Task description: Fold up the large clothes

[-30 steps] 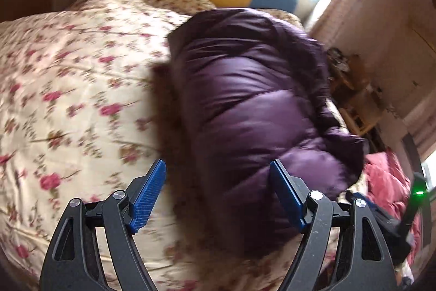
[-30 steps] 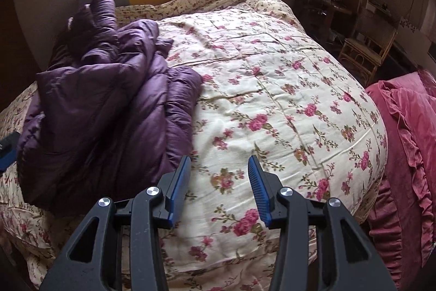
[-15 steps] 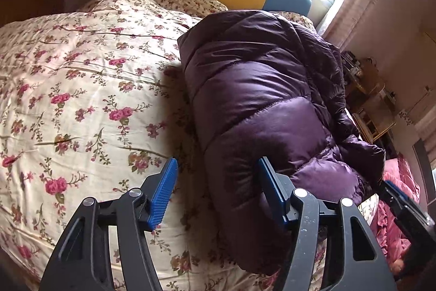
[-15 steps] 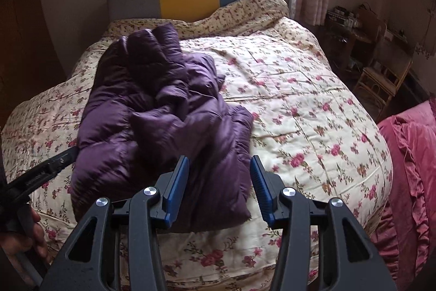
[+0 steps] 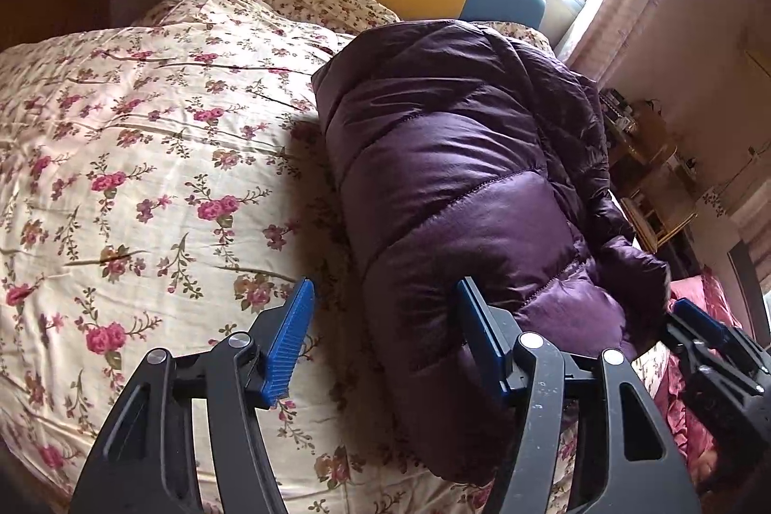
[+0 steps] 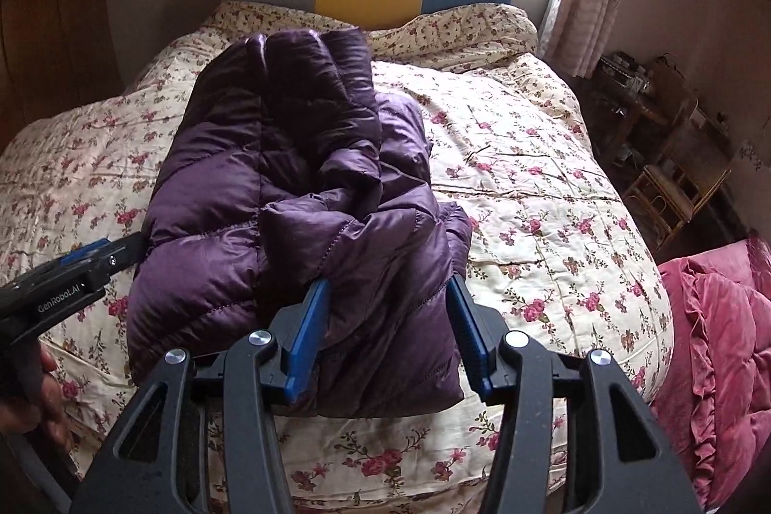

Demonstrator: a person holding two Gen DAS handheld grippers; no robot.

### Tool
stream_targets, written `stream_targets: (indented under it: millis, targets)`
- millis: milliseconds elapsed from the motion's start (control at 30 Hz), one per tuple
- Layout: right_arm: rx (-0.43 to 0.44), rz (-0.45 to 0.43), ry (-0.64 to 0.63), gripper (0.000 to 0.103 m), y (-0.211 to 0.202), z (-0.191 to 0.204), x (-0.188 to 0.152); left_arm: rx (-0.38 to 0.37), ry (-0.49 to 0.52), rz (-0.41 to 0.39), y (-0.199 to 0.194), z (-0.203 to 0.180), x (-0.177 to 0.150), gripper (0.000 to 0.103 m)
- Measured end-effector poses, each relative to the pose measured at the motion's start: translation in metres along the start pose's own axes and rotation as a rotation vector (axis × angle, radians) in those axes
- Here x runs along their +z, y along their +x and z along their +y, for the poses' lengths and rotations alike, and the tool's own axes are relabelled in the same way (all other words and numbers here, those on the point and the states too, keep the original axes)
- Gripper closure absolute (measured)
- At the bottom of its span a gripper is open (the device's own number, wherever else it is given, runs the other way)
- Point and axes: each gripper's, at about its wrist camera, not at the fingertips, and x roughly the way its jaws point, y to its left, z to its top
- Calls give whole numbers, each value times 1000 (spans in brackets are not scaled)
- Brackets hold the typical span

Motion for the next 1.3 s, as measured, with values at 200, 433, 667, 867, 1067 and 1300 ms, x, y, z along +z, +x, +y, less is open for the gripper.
stream_targets:
  millis: [200, 433, 667, 867, 1067, 1300]
  targets:
    - [-24, 23, -33, 53, 4, 7, -3, 9, -16, -3, -2, 7, 2, 42]
    - [-14, -1, -7, 51, -4, 5, 1, 11, -37, 14, 0, 14, 1, 42]
    - [-23, -11, -33, 51, -11, 10, 5, 11, -21, 15, 1, 9, 3, 42]
    - [-20, -47, -22, 50, -24, 14, 12, 4, -25, 14, 0, 11, 7, 42]
    - [-16, -9, -28, 49, -13, 25, 12, -3, -19, 14, -2, 7, 5, 42]
    - [-23, 56, 46, 49, 5, 26, 6, 23, -7, -3, -9, 1, 3, 42]
